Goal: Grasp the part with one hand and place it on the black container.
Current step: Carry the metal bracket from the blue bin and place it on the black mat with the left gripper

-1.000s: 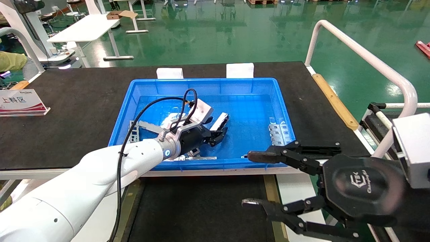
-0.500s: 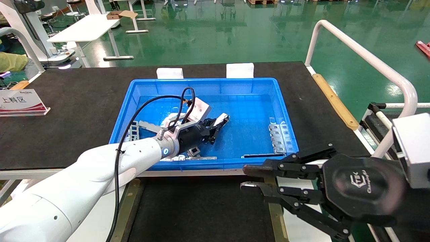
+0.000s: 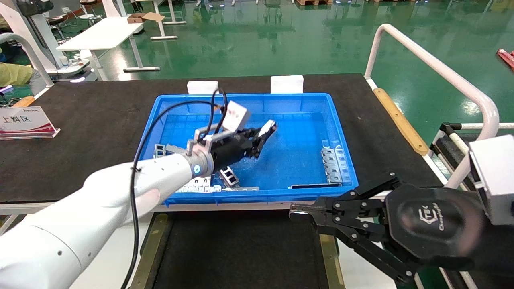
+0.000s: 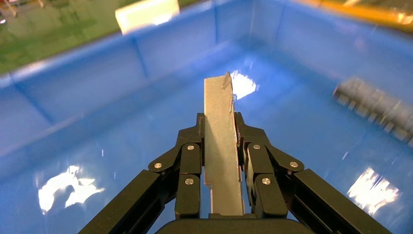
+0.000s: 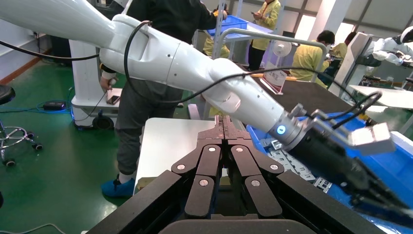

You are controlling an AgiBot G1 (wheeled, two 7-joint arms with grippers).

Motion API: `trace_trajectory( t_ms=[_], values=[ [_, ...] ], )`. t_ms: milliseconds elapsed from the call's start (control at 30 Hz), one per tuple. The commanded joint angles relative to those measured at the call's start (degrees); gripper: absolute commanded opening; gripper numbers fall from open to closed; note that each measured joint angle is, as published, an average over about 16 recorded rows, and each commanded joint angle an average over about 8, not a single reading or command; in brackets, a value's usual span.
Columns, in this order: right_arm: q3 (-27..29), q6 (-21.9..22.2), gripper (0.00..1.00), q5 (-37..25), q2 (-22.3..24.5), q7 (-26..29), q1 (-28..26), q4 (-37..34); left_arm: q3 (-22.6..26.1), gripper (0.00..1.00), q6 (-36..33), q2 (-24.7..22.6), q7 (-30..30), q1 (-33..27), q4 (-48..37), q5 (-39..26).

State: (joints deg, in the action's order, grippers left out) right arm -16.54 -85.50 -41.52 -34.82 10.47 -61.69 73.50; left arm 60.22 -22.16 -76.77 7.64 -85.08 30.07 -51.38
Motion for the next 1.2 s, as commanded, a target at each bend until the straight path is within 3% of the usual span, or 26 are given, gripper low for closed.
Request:
trace_trajectory(
  t_ms=[33, 300, 533, 967, 1200],
  values=[
    [-0.01, 0.00, 0.00, 0.01, 0.00, 0.00, 0.00, 0.00, -0.79, 0.00, -0.53, 0.12, -0.53, -0.55, 0.36, 1.33],
    [-0.04, 0.02, 0.00, 0.03, 0.02, -0.02, -0.01, 0.00, -6.14, 0.00, -8.05, 5.91, -4.85, 0.80, 8.08, 6.60],
    [-0.06, 0.03, 0.00, 0.04, 0.03, -0.03, -0.01, 0.00, -7.97, 0.00, -12.28, 13.49, -3.85, 4.48, 19.22, 9.56],
    [-0.11, 0.05, 0.00, 0.08, 0.05, -0.06, -0.02, 0.00, -7.92, 0.00, -12.28, 27.22, 2.51, 13.44, 41.40, 13.12],
    [-0.14, 0.06, 0.00, 0.09, 0.06, -0.07, -0.03, 0.00, -8.13, 0.00, -12.25, 31.80, 3.54, 19.26, 47.12, 15.59]
  ],
)
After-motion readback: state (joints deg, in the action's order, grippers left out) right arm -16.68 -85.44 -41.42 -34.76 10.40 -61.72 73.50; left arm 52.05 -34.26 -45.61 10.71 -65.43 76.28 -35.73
